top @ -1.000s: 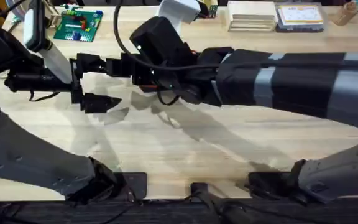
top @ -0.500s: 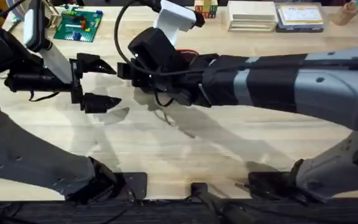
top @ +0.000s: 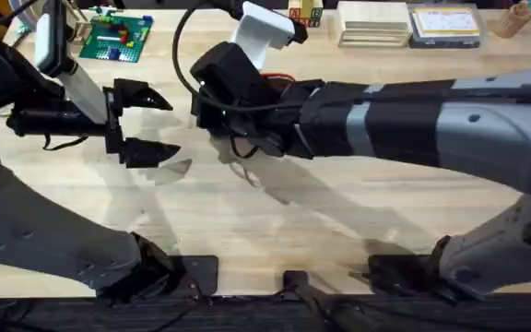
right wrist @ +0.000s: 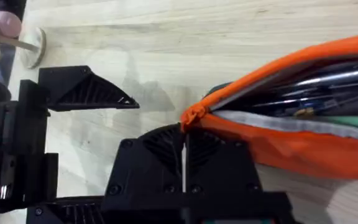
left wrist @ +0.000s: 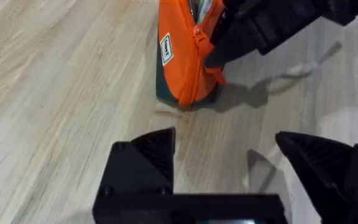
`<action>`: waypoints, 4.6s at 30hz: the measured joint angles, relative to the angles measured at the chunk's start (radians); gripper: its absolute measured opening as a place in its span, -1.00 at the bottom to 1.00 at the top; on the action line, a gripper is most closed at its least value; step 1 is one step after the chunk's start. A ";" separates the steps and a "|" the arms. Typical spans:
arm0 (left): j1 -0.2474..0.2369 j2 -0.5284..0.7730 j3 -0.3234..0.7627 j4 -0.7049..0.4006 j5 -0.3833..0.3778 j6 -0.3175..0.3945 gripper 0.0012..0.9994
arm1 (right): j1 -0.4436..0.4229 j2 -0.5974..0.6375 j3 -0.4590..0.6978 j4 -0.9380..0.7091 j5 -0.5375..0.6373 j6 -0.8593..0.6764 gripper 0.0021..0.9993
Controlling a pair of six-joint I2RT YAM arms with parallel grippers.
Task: Unzip the bag, pick up the pens from the table one at a time and place them inside, then zip the bag closed.
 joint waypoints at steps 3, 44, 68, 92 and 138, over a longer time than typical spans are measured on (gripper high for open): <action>0.000 0.000 0.000 0.000 0.000 0.000 0.99 | 0.000 0.000 0.000 0.000 0.000 0.000 -0.94; -0.219 0.000 0.000 0.263 0.082 -0.183 0.99 | -0.007 -0.100 0.000 -0.025 -0.004 -0.075 -0.94; -0.335 0.000 0.000 0.394 0.105 -0.429 -0.90 | -0.013 -0.100 0.000 -0.024 -0.008 -0.076 -0.94; -0.337 0.000 0.000 0.403 0.110 -0.429 -0.92 | -0.455 -0.186 0.000 -0.361 -0.121 -0.076 -0.94; -0.343 0.000 0.000 0.401 0.115 -0.429 -0.92 | -0.734 -0.176 0.000 -0.569 -0.160 -0.324 -0.94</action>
